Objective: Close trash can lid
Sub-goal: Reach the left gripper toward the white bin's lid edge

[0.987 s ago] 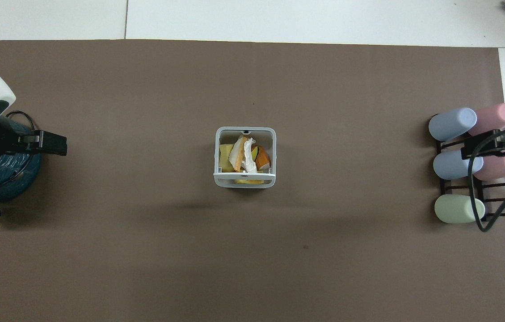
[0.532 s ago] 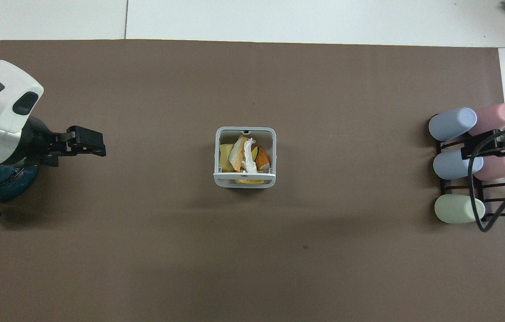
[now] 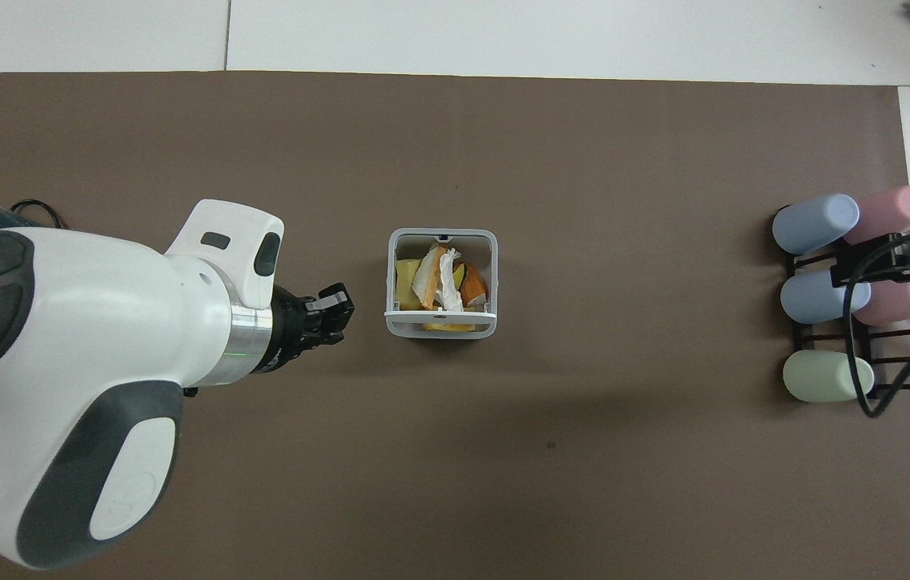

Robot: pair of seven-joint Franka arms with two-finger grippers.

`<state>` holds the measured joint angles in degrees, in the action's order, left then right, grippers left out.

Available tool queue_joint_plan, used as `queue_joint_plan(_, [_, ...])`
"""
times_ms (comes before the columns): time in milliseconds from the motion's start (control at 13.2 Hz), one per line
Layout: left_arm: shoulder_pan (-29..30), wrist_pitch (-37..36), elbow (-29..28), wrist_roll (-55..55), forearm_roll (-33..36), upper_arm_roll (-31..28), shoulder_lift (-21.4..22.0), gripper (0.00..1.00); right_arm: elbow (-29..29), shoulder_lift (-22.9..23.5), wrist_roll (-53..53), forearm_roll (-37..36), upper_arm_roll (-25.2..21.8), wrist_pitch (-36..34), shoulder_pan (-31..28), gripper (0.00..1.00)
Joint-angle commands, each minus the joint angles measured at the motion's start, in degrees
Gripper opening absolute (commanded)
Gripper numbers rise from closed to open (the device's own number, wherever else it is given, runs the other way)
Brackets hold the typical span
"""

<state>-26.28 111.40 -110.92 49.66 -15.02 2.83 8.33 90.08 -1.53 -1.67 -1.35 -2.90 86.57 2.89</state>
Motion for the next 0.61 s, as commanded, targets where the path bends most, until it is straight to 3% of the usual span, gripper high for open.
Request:
queue_joint_plan(0, [-3.9, 4.0, -3.4, 3.5, -0.9, -0.9, 1.8, 0.0, 1.0, -0.9, 0.3, 0.3, 0.1, -0.4, -0.1, 1.0])
queue_joint_plan(532, [-8.3, 11.0, -5.5, 8.9, -1.0, -0.9, -0.6, 0.0, 1.0, -1.0, 0.3, 0.3, 0.1, -0.4, -0.1, 1.0])
